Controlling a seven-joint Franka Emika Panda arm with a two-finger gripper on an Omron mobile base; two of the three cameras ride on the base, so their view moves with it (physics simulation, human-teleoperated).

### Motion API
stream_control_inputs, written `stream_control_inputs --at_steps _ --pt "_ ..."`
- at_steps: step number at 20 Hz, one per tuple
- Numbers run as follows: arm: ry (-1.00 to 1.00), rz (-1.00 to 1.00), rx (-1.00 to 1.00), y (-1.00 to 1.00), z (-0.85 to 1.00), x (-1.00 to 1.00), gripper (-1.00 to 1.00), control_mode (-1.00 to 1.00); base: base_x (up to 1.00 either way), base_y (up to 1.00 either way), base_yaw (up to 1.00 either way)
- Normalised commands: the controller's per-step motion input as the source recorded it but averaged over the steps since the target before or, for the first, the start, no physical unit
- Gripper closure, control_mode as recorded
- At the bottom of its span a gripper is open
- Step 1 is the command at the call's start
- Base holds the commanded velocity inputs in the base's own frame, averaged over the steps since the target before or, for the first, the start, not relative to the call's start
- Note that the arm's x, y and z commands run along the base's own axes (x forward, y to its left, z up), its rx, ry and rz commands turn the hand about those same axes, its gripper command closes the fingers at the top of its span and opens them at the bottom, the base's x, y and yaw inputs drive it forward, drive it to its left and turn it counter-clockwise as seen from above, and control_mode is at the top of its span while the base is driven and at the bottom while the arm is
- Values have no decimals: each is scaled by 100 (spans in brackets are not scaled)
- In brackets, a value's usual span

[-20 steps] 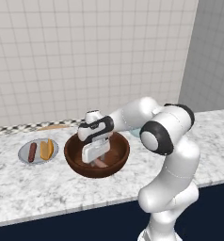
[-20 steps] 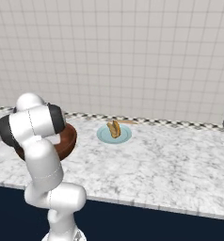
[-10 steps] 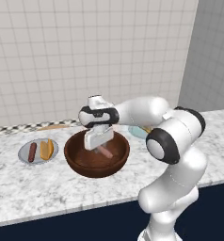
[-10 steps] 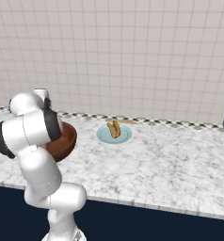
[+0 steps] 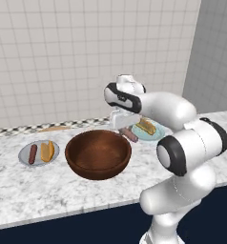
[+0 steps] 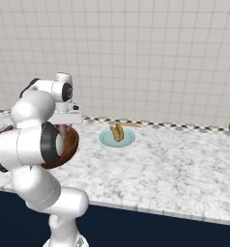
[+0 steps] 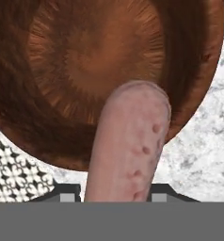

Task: Place one bun and one sausage from the bowl on each plate.

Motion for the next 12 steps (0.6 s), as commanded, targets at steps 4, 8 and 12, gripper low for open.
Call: stream_control_inputs --at_steps 4,8,12 --pt "5 -12 2 -99 48 41 100 -100 0 0 0" --pt "3 -1 1 -76 6 76 100 -100 0 0 0" --pt "0 0 0 -48 -5 76 100 -100 0 0 0"
